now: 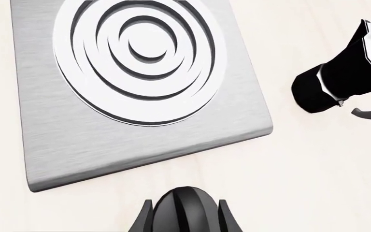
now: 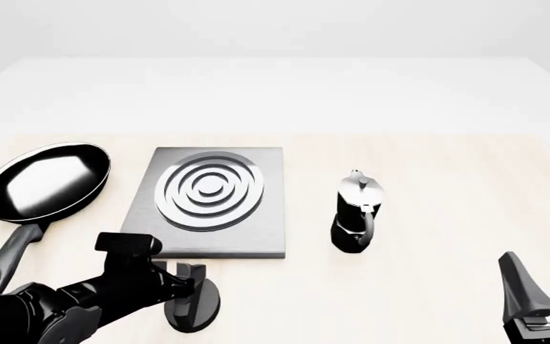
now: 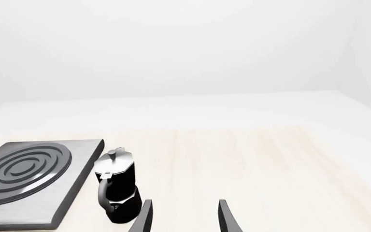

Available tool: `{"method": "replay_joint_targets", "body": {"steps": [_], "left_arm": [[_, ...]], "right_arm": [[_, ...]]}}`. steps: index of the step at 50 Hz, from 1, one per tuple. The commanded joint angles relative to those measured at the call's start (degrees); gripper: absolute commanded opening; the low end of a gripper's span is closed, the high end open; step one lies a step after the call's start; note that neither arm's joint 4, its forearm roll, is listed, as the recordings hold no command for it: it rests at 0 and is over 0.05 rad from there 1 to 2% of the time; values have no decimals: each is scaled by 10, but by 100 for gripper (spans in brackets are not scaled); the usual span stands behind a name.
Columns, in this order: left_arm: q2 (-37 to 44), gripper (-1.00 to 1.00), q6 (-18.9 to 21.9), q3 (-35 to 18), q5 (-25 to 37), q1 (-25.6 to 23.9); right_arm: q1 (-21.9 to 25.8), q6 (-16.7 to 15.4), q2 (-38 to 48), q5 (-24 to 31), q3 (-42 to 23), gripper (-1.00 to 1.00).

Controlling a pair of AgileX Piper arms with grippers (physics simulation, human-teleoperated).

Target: Turn on the stove.

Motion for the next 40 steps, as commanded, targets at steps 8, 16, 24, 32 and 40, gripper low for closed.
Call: {"method": "replay_joint_targets", "body": {"steps": [8, 16, 24, 32, 40], "left_arm": [[25, 100, -4, 6, -23, 0], [39, 100, -5, 10, -36, 3], [58, 100, -8, 13, -53, 1], [70, 100, -6, 18, -66, 7], [93, 100, -15, 21, -85, 2]], "right_arm": [[-1, 1, -4, 3, 0, 100], [0, 1, -3, 3, 0, 100], [0, 1, -3, 3, 0, 100], [0, 2, -2, 2, 0, 100], [0, 2, -3, 3, 0, 100]]}}
